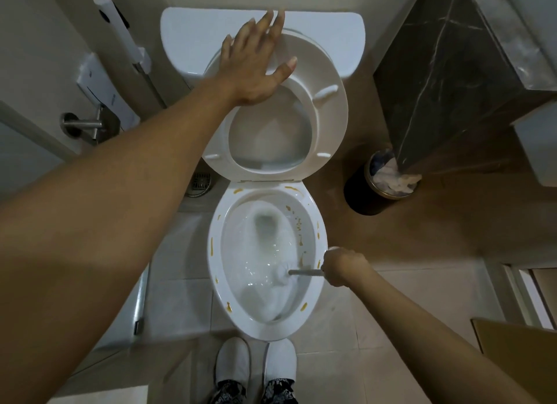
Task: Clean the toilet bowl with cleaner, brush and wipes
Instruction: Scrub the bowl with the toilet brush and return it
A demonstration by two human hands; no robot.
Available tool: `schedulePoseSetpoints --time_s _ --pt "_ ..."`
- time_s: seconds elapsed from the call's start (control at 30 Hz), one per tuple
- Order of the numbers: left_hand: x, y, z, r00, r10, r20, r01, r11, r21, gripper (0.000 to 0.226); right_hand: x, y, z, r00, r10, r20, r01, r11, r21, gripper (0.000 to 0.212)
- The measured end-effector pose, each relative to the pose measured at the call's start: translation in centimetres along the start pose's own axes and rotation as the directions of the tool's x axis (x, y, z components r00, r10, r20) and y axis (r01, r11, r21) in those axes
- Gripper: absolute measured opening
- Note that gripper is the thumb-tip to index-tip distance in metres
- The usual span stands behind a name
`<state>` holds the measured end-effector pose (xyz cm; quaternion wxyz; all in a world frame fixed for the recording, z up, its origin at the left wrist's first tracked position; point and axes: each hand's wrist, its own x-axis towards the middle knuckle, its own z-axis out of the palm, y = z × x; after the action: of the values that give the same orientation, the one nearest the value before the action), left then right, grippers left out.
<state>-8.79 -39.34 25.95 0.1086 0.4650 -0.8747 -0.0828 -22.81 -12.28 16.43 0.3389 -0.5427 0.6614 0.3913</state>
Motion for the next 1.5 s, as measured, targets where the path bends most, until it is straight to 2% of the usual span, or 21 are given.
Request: schedulePoseSetpoints --time_s 0.13,0.2,0.27,0.37,0.5,0.7,0.87,0.93,1.03,1.2,1.4,1.5 --pt "0.0 0.2 0.0 1.000 -0.006 -0.001 0.006 1.000 0.020 0.073 -0.6 0.2 -0.6 0.998 -0.016 0.063 0.014 1.000 0.023 0.008" --pt "-0.1 0.3 0.0 1.000 -0.012 -0.001 0.012 1.000 0.014 0.073 0.6 0.7 -0.8 0.995 -0.003 0.102 0.003 1.000 -0.008 0.026" --pt "-0.2 0.3 -0.1 1.000 -0.012 -0.001 0.012 1.000 0.006 0.072 1.4 0.8 -0.6 0.998 0.012 0.058 -0.013 1.000 0.013 0.034" --pt "-0.3 0.4 -0.3 1.000 -0.011 -0.002 0.011 1.000 -0.009 0.071 1.9 1.0 -0.6 0.999 0.048 -0.018 -0.047 0.997 0.062 0.034" --pt "-0.4 0.4 -0.2 1.000 -0.011 -0.001 0.011 1.000 -0.006 0.071 1.6 1.5 -1.6 0.997 0.036 0.069 -0.038 0.999 0.031 0.030" --pt "-0.3 0.4 -0.1 1.000 -0.009 -0.005 0.009 1.000 -0.005 0.071 2.0 1.0 -1.3 0.986 0.104 -0.133 -0.095 0.993 0.067 0.037" --pt "-0.3 0.4 -0.2 1.000 -0.010 -0.003 0.010 1.000 -0.004 0.071 2.1 1.4 -2.1 0.995 0.100 -0.026 -0.098 0.994 0.054 0.035" --pt "-0.3 0.4 -0.2 1.000 -0.007 -0.006 0.007 1.000 -0.009 0.071 2.3 1.4 -1.7 0.990 0.120 -0.069 -0.112 0.988 0.103 0.034" --pt "-0.3 0.4 -0.2 1.000 -0.005 -0.007 0.005 1.000 -0.011 0.071 2.5 1.0 -0.7 0.969 0.134 -0.209 -0.110 0.986 0.125 0.033" --pt "-0.2 0.3 -0.1 1.000 -0.005 -0.009 0.005 1.000 -0.009 0.071 2.7 0.7 -1.3 0.982 0.129 -0.134 -0.121 0.990 0.070 0.039" --pt "-0.3 0.4 -0.2 1.000 -0.005 -0.006 0.005 1.000 -0.011 0.071 3.2 0.3 -1.8 0.954 0.162 -0.253 -0.142 0.985 0.096 0.037" --pt "-0.3 0.3 -0.2 1.000 -0.005 -0.007 0.005 1.000 -0.003 0.071 3.4 0.2 -1.9 0.966 0.151 -0.210 -0.139 0.988 0.069 0.038"
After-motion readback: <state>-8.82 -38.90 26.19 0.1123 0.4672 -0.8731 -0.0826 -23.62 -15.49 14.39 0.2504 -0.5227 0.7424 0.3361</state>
